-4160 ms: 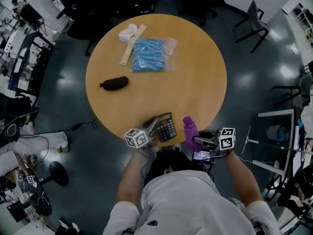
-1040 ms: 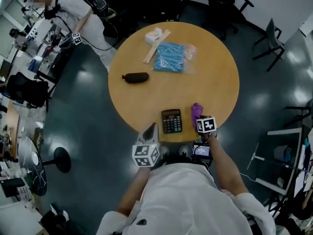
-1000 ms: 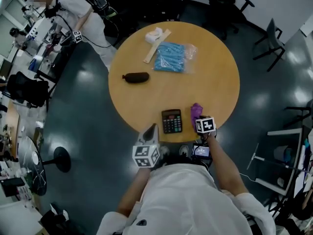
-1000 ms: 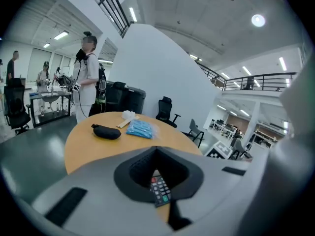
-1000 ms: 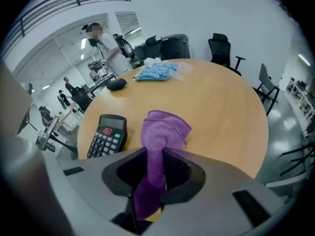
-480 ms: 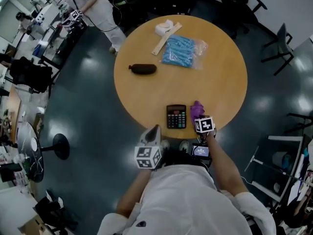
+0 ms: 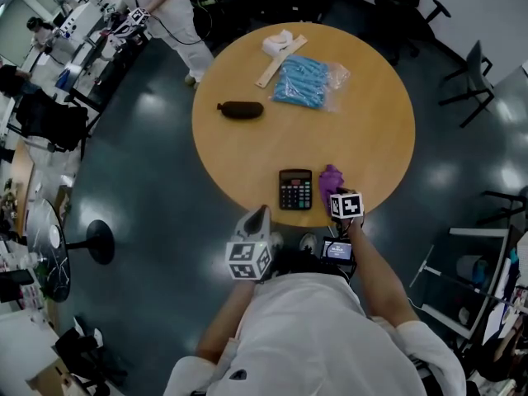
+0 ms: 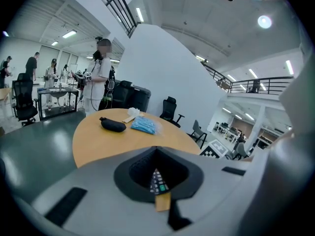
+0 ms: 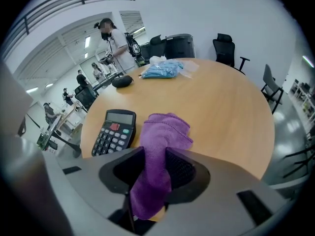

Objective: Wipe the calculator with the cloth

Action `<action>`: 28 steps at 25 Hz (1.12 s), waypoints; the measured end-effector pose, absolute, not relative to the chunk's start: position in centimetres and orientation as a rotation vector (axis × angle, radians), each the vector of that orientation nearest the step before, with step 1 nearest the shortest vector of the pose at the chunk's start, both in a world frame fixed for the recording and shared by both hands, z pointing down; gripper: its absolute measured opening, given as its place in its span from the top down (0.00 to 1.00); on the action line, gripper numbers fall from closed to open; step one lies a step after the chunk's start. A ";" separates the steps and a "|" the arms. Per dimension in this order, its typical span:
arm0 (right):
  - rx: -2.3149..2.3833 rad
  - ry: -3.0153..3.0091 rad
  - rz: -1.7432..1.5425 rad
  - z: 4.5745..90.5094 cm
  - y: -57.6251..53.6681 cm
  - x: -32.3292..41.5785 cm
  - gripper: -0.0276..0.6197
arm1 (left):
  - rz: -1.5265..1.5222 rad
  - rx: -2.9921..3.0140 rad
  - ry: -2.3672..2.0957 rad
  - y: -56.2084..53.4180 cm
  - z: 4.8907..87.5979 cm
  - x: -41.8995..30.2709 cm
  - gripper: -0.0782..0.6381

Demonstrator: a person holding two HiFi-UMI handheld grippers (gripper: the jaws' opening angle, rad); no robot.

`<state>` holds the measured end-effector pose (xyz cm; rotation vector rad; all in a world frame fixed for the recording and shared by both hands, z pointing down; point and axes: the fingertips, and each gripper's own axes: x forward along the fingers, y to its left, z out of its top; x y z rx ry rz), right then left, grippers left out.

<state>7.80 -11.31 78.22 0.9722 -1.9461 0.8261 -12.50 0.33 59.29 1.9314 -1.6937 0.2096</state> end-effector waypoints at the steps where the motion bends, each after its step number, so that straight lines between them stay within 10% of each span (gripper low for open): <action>1: 0.975 -1.954 0.828 77.9 -11.3 7.9 0.73 | 0.207 1.937 -1.694 0.4 59.2 -12.4 0.88; 10: 1.027 -2.166 0.719 69.8 -11.0 7.6 0.73 | 0.184 1.987 -1.678 0.3 58.0 -11.6 0.88; 20: 1.565 -2.695 0.060 42.1 -9.8 10.8 0.89 | 0.078 2.152 -1.757 -1.9 49.8 -11.6 0.88; 28: 1.603 -2.581 0.292 49.8 -5.1 11.6 0.93 | 0.004 2.174 -1.850 -0.4 47.6 -11.3 0.88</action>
